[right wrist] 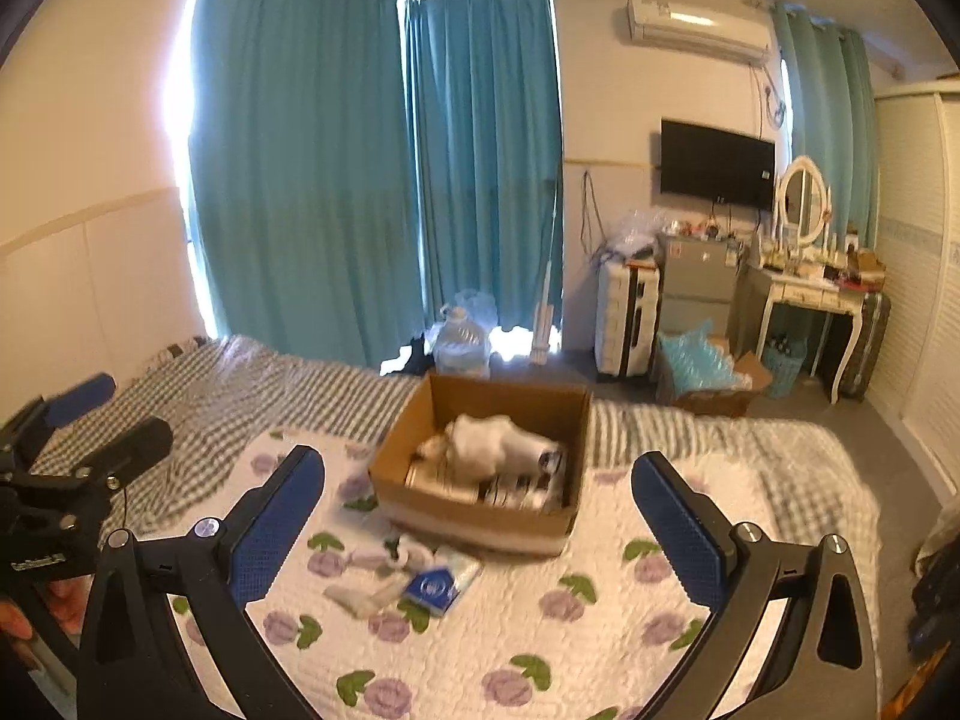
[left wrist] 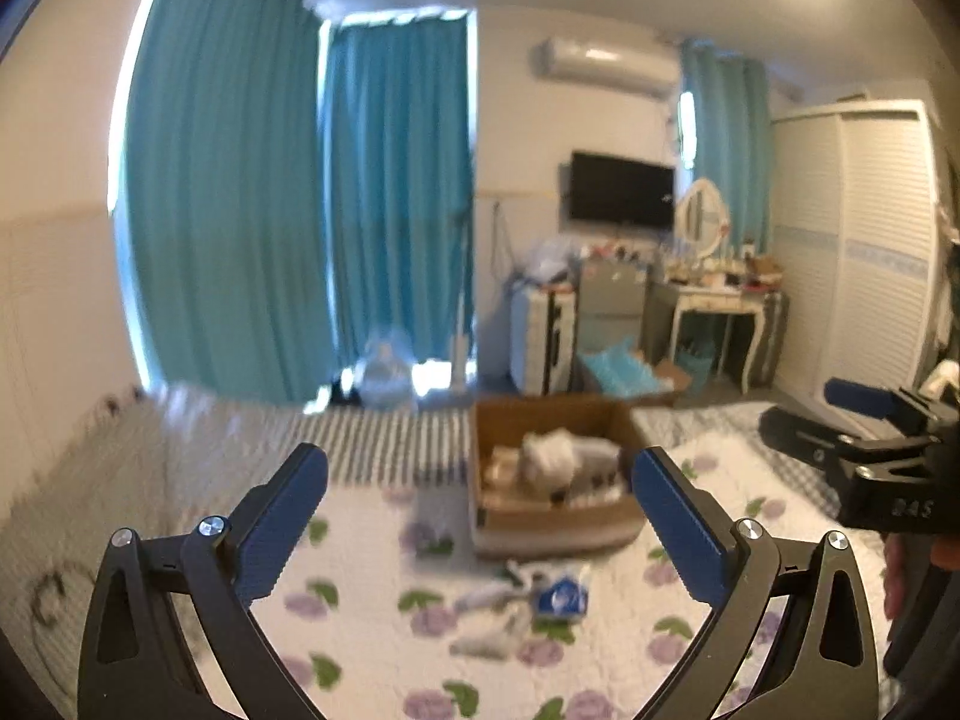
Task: Organize soft objects
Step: 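Withdraw both open tools from the box back over the bed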
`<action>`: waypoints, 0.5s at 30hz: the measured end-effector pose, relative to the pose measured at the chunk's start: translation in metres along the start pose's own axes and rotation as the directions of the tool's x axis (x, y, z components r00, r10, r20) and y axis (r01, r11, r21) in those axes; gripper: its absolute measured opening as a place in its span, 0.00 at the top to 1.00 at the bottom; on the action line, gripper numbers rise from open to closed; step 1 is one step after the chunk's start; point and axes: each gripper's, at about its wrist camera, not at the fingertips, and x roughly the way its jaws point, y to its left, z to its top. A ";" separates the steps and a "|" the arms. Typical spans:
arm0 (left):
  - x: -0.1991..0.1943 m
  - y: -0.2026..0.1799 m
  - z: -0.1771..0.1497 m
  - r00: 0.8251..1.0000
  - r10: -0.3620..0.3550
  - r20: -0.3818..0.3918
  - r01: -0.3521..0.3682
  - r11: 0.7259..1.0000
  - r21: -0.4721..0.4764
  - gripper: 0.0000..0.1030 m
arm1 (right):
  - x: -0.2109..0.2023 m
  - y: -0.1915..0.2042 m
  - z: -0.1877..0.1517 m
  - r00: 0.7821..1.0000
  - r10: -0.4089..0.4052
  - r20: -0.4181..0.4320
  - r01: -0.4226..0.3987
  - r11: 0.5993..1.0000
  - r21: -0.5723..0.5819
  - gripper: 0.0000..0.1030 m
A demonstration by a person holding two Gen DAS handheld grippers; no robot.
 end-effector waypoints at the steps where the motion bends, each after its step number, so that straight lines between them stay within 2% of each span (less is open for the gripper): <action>1: 0.013 0.005 -0.013 1.000 0.006 -0.014 -0.006 1.000 -0.024 0.00 | 0.009 0.001 -0.008 1.000 0.006 -0.012 -0.006 1.000 0.000 0.00; 4: 0.044 0.009 -0.040 0.997 0.034 -0.073 -0.038 0.997 -0.064 0.00 | 0.049 0.008 -0.032 0.998 0.021 -0.067 -0.022 1.000 -0.017 0.00; 8: 0.094 0.016 -0.088 0.982 0.042 -0.185 -0.060 0.994 -0.095 0.00 | 0.102 0.011 -0.065 0.991 0.014 -0.129 -0.019 0.999 -0.033 0.00; 12: 0.131 0.018 -0.136 0.956 0.051 -0.289 -0.077 0.994 -0.080 0.01 | 0.149 0.003 -0.107 0.977 0.029 -0.213 -0.029 1.000 0.000 0.00; 14: 0.148 0.019 -0.157 0.937 0.033 -0.346 -0.067 0.994 -0.087 0.01 | 0.163 -0.004 -0.120 0.968 0.034 -0.247 -0.029 0.999 0.025 0.00; 15: 0.158 0.019 -0.166 0.922 0.013 -0.386 -0.056 0.993 -0.100 0.01 | 0.170 -0.008 -0.127 0.964 0.034 -0.262 -0.026 0.999 0.037 0.00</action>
